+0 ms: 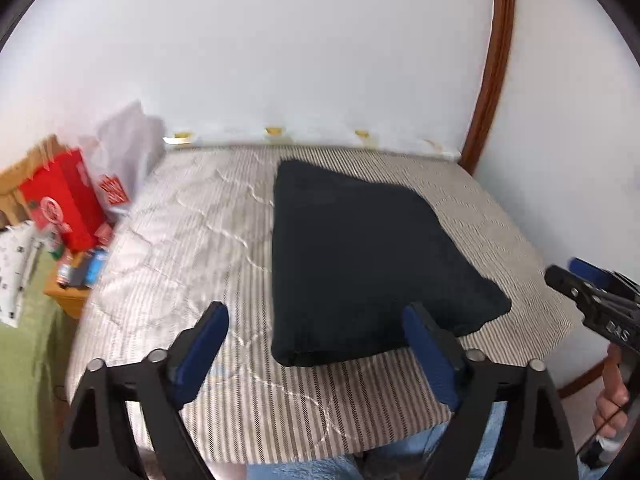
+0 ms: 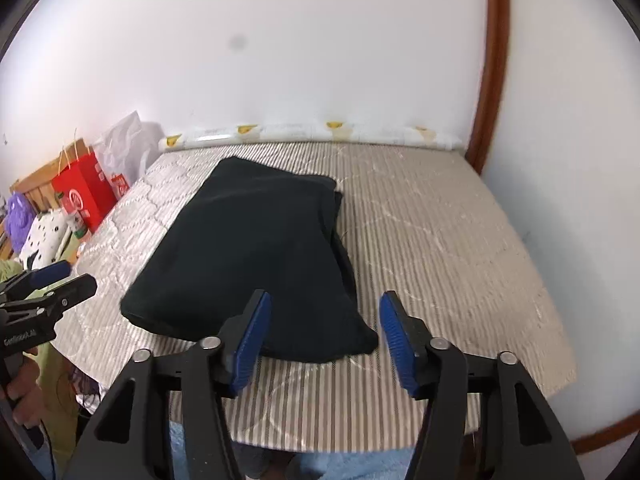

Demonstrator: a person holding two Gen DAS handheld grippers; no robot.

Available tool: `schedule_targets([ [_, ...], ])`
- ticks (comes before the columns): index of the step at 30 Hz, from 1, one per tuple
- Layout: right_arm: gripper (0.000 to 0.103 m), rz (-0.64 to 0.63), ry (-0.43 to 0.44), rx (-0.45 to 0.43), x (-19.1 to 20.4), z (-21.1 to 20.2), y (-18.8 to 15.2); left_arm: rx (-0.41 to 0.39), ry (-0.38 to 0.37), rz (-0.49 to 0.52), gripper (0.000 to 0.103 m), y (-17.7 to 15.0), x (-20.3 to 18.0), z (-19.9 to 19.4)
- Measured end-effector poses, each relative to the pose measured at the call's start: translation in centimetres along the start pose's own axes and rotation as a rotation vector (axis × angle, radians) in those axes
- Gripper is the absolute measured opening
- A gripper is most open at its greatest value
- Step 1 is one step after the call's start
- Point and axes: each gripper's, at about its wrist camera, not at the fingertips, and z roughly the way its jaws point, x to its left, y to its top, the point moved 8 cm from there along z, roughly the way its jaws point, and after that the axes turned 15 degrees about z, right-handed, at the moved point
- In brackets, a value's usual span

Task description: Fold small clothes

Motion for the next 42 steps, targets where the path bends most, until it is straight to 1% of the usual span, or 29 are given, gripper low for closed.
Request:
schedule_targets([
  [3, 0.081, 0.029, -0.01, -0.057, -0.4, -2.9, 0.2, -0.029, -0.001, 0.004, 0.093, 0.3, -0.6, -2.7],
  [4, 0.084, 0.033, -0.016, -0.065, -0.7, -3.8, 0.1, -0.035, 0.008, 0.011, 0.094, 0.4, -0.8, -3.4],
  [6, 0.092, 0.041, -0.024, -0.061, -1.1, -4.8, -0.1, -0.035, 0.04, 0.022, 0.094, 0.2, -0.9, -4.6],
  [8, 0.093, 0.034, -0.041, -0.065, -1.6, -5.9, -0.5, -0.045, 0.054, 0.023, 0.095, 0.1, -0.9, -5.5],
  [11, 0.095, 0.028, -0.051, -0.072, -2.1, -7.4, -1.1, -0.056, 0.05, 0.01, 0.095, -0.3, -1.1, -6.3],
  [13, 0.096, 0.027, -0.048, -0.079, -2.2, -8.0, -1.3, -0.053, 0.054, 0.015, 0.095, -0.5, -1.0, -6.6],
  [17, 0.097, 0.036, -0.051, -0.095, -2.6, -9.1, -1.4, -0.058, 0.101, 0.029, 0.095, -0.4, -0.8, -7.4],
  [19, 0.097, 0.042, -0.047, -0.101, -2.5, -9.4, -1.3, -0.065, 0.111, 0.026, 0.095, -0.4, -0.6, -7.8],
  [25, 0.097, 0.039, -0.05, -0.104, -2.3, -10.0, -1.7, -0.074, 0.116, 0.03, 0.095, -0.6, -0.8, -8.5],
  [34, 0.097, 0.062, -0.058, -0.113, -2.8, -10.4, -1.7, -0.082, 0.1, 0.027, 0.095, -0.5, -1.3, -8.8],
  [42, 0.097, 0.062, -0.075, -0.115, -3.1, -10.5, -1.9, -0.071, 0.093, 0.03, 0.095, -0.7, -1.7, -8.5],
])
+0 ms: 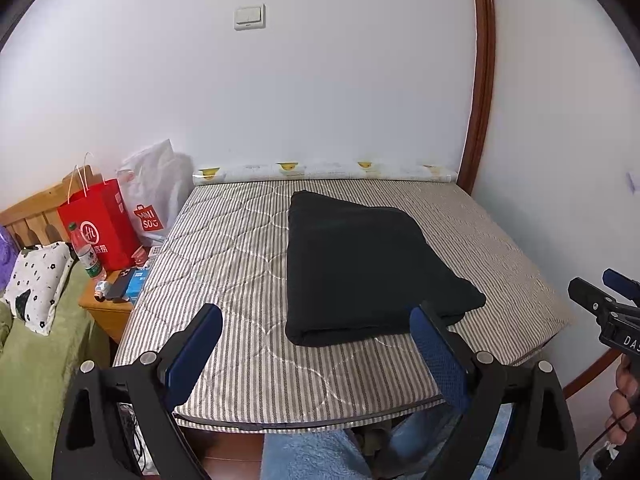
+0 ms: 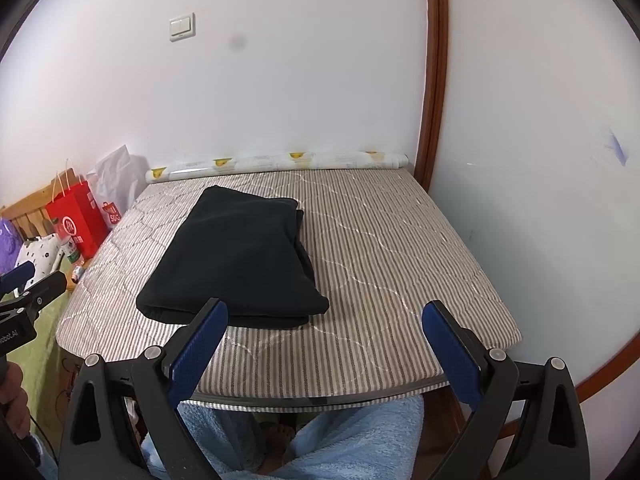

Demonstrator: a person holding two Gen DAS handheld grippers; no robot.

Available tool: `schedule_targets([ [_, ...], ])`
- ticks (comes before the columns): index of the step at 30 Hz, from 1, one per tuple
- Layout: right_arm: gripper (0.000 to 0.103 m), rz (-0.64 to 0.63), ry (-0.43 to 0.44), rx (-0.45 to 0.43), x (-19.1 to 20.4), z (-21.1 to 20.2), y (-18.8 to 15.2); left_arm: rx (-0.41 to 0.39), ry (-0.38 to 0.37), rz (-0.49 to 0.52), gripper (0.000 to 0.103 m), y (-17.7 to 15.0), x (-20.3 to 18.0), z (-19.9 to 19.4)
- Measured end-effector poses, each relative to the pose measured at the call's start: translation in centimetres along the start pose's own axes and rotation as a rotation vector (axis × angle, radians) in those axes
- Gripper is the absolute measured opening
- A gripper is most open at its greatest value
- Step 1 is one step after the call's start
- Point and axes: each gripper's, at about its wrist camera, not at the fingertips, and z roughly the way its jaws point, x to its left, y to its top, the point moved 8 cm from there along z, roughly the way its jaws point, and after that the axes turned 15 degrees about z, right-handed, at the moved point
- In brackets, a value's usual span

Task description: Fold small clothes

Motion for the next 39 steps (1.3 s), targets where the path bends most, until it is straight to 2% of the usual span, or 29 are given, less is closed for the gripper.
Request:
schedule_targets([
  [39, 0.097, 0.006, -0.003, -0.008, 0.01, -0.5, 0.02, -0.004, 0.002, -0.007, 0.095, 0.02, 0.21, -0.43],
])
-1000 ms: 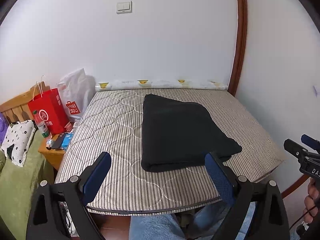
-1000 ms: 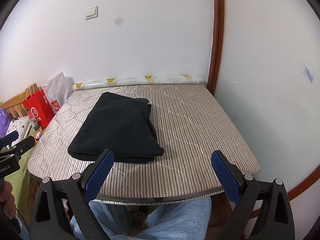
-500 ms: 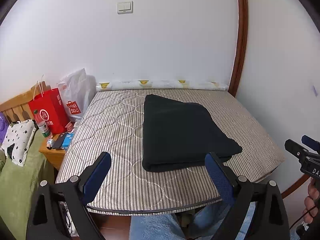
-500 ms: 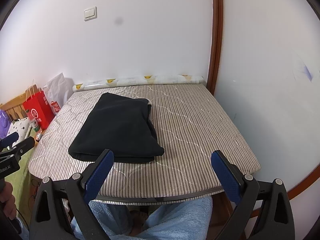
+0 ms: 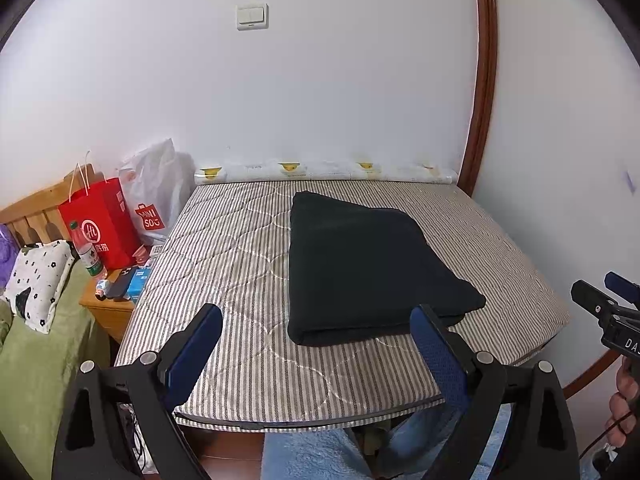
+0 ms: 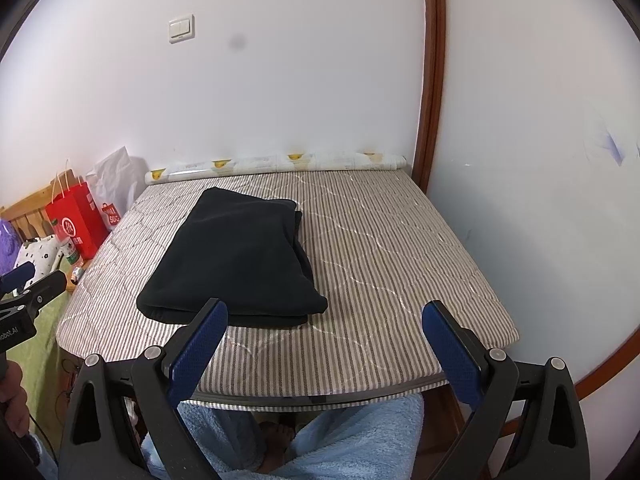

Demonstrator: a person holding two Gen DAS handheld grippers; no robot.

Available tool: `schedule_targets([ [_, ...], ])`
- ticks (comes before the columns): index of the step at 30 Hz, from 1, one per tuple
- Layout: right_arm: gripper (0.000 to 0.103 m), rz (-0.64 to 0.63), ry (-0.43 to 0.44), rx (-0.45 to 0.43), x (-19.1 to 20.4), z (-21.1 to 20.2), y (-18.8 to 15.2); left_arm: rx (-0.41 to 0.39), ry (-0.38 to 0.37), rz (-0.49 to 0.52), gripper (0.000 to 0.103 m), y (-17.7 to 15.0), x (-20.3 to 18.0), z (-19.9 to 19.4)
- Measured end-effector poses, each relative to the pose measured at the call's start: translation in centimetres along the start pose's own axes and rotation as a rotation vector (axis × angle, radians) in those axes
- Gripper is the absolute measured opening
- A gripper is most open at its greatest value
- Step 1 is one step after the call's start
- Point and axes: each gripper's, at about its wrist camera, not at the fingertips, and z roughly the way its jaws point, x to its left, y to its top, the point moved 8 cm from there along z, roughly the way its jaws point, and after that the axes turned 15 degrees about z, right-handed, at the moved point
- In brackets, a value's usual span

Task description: Fold small clothes

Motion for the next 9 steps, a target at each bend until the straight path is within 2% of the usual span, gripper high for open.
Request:
schedule_targets([
  [9, 0.097, 0.005, 0.007, -0.008, -0.39, 0.01, 0.11, -0.002, 0.014, 0.024, 0.095, 0.28, 0.24, 0.3],
])
